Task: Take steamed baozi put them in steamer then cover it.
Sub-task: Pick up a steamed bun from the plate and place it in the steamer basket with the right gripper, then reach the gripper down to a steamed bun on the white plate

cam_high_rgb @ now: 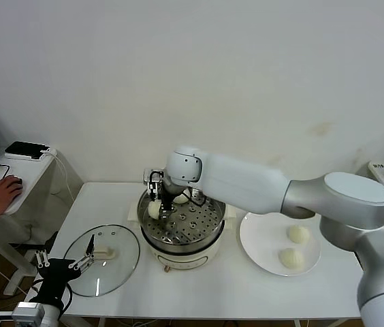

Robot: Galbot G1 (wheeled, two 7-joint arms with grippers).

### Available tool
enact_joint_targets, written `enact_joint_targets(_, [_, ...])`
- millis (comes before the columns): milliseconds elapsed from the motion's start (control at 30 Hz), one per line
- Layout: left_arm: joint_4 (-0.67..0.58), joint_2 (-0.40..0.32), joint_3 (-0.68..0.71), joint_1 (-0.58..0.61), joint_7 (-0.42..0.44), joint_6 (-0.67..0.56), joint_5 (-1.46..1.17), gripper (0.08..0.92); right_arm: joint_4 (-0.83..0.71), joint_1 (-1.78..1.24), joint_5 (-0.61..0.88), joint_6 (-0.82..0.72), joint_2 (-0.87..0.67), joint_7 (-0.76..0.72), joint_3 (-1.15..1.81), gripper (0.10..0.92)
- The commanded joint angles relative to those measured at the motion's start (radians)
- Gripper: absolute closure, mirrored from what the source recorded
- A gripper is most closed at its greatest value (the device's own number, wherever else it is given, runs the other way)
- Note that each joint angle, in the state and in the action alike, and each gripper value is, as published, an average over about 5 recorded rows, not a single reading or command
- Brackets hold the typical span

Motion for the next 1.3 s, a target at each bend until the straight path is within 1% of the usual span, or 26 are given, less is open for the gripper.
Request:
enact_joint_targets(33, [0.0,0.001,-0.001,0.0,0.0,0.0,-0.001,0.177,-0.033,-0.014,-0.011,-0.005,0.027,0.004,0.0,0.278])
enact_joint_targets(167, [0.0,0.001,-0.001,0.001,0.0,0.0,-0.001,0.177,0.018,0.024,-0.008,-0.006,-0.019,-0.035,-0.004,0.213])
enact_joint_targets(400, [-0.004,0.006,-0.002,0.001,0.001,0.0,-0.003,0.177,0.177,0.179,-0.022,0.051,-0.189,-0.18,-0.019,0.203])
enact_joint_targets(567, [-0.009,0.014,0.001,-0.002,0.001,0.002,-0.004,0.177,0.322,0.271,-0.081,0.113,-0.391,-0.274,-0.042,0.203])
enact_joint_targets(700, [-0.01,0.016,0.011,-0.001,0.001,0.003,-0.003,0.177,0.436,0.27,-0.139,0.154,-0.563,-0.317,-0.04,0.203])
enact_joint_targets(867, [-0.005,0.017,0.025,0.004,0.001,0.002,0.003,0.177,0.515,0.134,-0.234,0.21,-0.791,-0.343,0.051,0.203])
enact_joint_targets(1000, [-0.003,0.019,0.031,0.007,0.001,0.002,0.007,0.177,0.53,-0.061,-0.332,0.266,-0.929,-0.364,0.221,0.203])
enact_joint_targets(1167, [0.015,0.019,0.032,0.007,0.001,0.002,0.01,0.177,0.534,-0.302,-0.452,0.336,-1.019,-0.397,0.402,0.203])
enact_joint_targets(1300, [0.016,0.012,0.037,0.009,0.001,0.001,0.018,0.177,0.521,-0.442,-0.533,0.381,-1.043,-0.409,0.482,0.203])
